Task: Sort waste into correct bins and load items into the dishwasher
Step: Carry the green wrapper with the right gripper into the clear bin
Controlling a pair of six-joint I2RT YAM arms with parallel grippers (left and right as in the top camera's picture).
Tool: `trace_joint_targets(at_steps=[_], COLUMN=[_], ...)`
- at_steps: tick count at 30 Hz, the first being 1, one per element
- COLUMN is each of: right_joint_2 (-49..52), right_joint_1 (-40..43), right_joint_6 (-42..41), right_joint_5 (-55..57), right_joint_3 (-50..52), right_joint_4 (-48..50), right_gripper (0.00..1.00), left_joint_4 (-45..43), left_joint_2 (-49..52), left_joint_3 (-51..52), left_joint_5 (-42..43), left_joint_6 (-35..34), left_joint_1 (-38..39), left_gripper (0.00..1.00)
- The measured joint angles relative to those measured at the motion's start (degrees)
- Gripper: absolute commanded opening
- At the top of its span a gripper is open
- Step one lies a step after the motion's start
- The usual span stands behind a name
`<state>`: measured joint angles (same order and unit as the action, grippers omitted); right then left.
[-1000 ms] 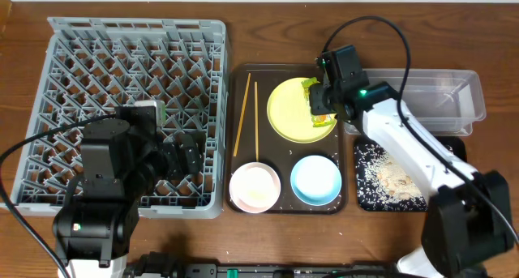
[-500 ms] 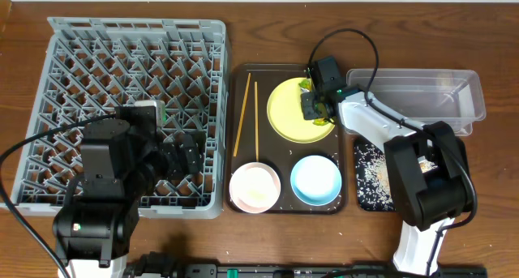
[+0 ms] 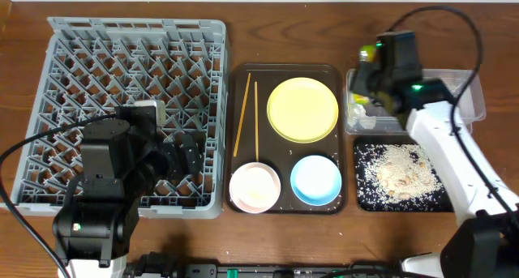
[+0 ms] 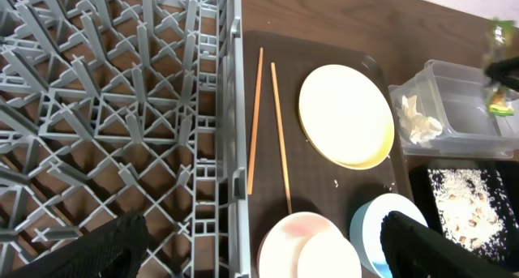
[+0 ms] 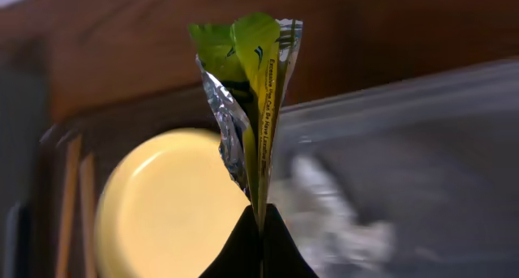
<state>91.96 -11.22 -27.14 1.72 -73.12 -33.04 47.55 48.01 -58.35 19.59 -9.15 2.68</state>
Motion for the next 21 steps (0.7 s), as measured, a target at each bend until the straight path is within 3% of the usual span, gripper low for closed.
trace_joint_targets(at_steps=[1,2,3,4,11,21], right_joint_2=[0.15,0.7,1.6,2.58,6.16,-10.4], right_joint_1=[1.31,2.29,3.26,4.11,7.26,3.65], right_joint_6=[-0.83,-1.25,-1.77,-2.14,3.1,11.23], right_joint_5=[1.2,2.29,3.41,4.31,1.62,-17.88], right_joint_3=[0.0,0.09,0.24,0.44,1.84,1.73], right_joint_4=[-0.5,-0.76,-0.85,-0.85,-1.36,-5.51], right_gripper=[0.09,0.22,0.52,0.75,0.71,0.66], left_joint_4=[0.02,0.02,0.0,0.02,0.02,-0.31], left_joint_2=[0.0,0.0,0.0,0.0,0.0,0.0], left_joint_3=[0.0,0.0,0.0,0.0,0.0,0.0], left_joint_5=[0.0,0.0,0.0,0.0,0.0,2.54], left_joint_6=[0.0,0.0,0.0,0.0,0.0,-0.02], left_joint_1=[0.0,0.0,0.0,0.0,0.0,0.0], left_gripper=[0.93,0.93,0.93,0.93,0.93,0.93])
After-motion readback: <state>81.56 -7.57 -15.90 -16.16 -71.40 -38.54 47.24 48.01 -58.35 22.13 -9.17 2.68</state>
